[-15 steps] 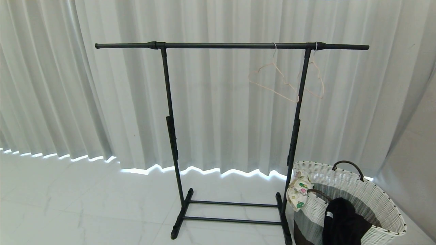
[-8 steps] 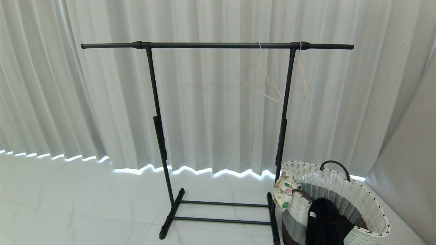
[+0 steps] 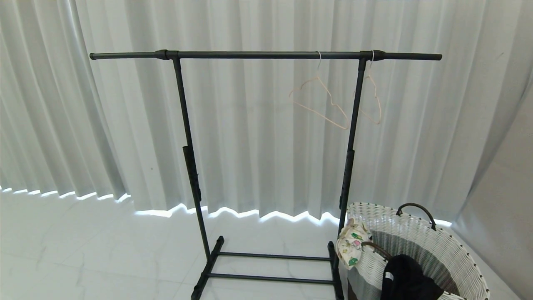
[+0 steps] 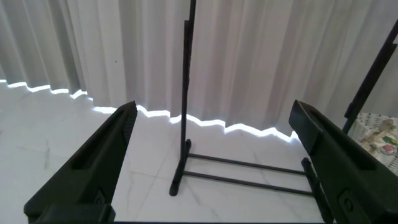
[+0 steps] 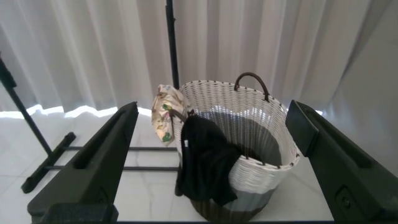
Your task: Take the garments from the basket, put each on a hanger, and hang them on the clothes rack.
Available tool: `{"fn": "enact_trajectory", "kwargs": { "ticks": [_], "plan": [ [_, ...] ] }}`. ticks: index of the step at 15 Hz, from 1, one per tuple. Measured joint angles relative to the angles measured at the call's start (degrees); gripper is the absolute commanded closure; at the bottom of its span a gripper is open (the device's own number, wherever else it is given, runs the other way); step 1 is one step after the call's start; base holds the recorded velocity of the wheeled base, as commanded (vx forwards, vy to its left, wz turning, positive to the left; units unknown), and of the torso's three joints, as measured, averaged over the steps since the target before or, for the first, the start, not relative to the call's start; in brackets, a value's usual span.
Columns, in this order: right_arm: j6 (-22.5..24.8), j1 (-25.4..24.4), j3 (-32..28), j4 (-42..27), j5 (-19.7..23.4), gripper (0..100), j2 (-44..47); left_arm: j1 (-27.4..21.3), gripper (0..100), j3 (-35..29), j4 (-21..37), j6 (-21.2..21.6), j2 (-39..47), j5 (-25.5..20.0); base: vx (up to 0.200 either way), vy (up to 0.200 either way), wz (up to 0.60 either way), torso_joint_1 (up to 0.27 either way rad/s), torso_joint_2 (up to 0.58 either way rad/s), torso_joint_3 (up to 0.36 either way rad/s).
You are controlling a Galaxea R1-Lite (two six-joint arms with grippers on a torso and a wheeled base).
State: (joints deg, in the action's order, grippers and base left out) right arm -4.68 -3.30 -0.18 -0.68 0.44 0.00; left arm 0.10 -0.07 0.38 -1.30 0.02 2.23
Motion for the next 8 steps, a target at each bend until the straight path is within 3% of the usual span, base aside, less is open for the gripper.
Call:
{"fn": "enact_trajectory", "kwargs": {
  "ticks": [8],
  "plan": [
    [-0.9,0.0,0.0,0.0,0.0,0,0.0,0.0,0,0.0,0.0,0.1,0.0,0.0,0.2,0.0,0.0,0.004,0.0,0.001]
  ]
}}
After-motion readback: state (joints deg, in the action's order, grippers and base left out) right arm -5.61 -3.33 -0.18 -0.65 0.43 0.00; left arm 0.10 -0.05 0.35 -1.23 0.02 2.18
